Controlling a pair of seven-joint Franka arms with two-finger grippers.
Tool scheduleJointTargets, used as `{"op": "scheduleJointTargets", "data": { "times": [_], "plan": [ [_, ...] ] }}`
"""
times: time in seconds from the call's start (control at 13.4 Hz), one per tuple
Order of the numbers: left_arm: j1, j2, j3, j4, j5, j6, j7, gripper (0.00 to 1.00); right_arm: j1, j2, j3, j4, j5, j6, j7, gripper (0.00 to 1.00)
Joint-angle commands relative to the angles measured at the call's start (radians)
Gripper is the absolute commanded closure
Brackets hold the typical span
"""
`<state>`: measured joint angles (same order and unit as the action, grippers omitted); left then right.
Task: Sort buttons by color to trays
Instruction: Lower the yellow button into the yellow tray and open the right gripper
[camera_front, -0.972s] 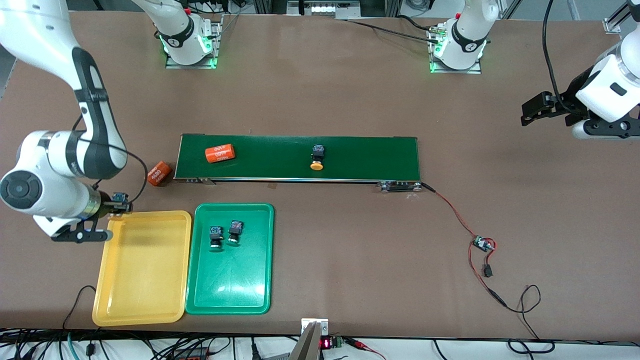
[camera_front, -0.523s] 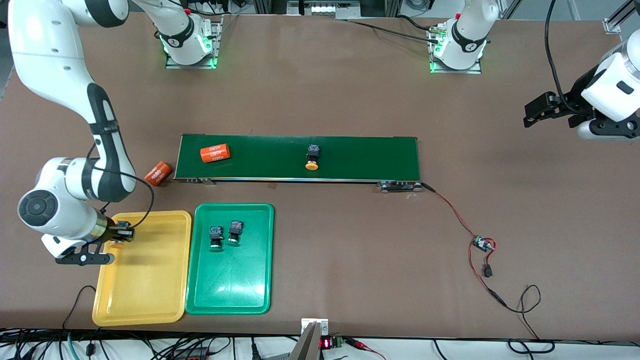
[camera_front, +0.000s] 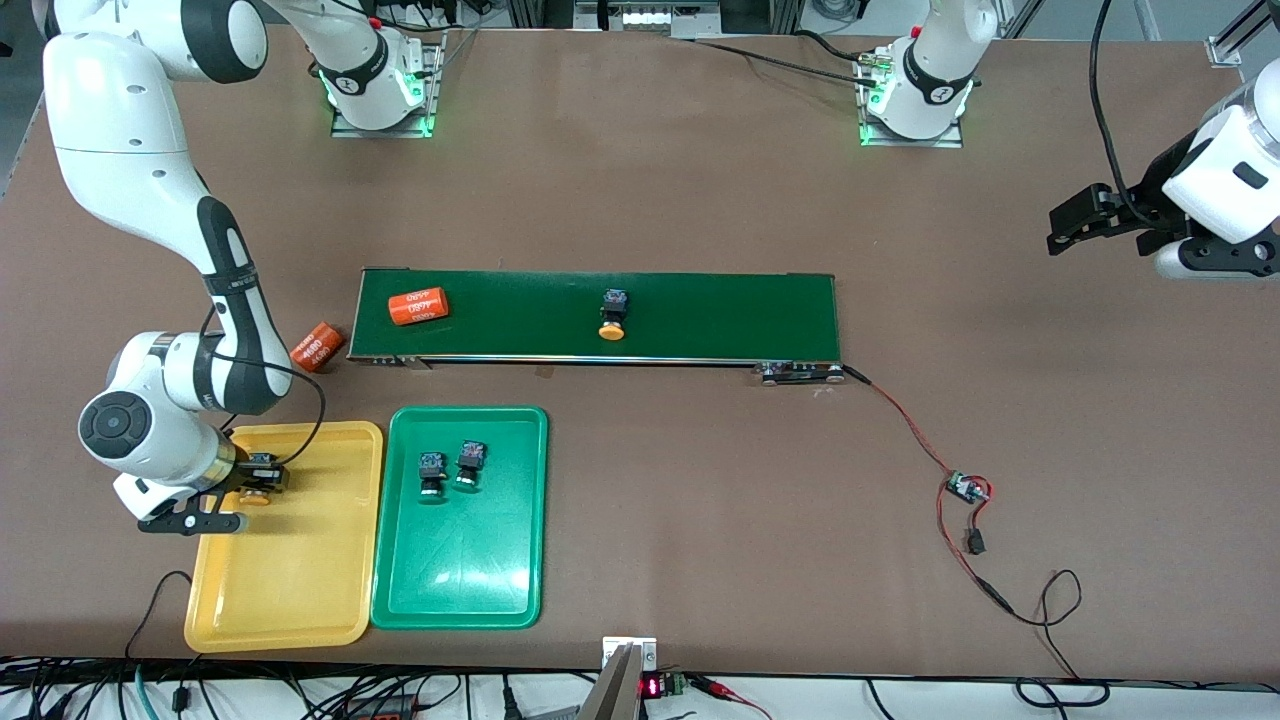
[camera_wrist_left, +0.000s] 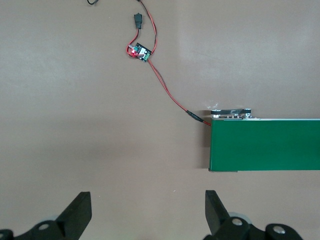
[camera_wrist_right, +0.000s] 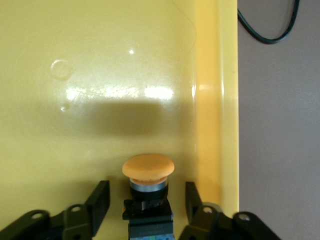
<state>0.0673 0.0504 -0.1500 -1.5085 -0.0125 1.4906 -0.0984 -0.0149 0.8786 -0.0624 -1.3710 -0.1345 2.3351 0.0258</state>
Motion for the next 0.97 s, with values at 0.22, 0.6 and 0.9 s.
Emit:
{"op": "scheduleJointTargets", "data": {
  "times": [0.22, 0.6, 0.9],
  "plan": [
    [0.0, 0.017, 0.001, 0.034, -0.018, -0.013, 0.014, 0.0, 0.022, -0.286, 0.036, -0.282, 0.059, -0.049, 0.014, 0.0],
    [0.002, 0.017, 0.001, 0.034, -0.018, -0.015, 0.016, 0.0, 0.127, -0.539, 0.05, -0.483, 0.15, -0.181, 0.138, 0.0],
    [0.002, 0.019, 0.001, 0.034, -0.018, -0.015, 0.014, 0.0, 0.237, -0.664, 0.084, -0.566, 0.151, -0.23, 0.362, 0.0]
  ]
}}
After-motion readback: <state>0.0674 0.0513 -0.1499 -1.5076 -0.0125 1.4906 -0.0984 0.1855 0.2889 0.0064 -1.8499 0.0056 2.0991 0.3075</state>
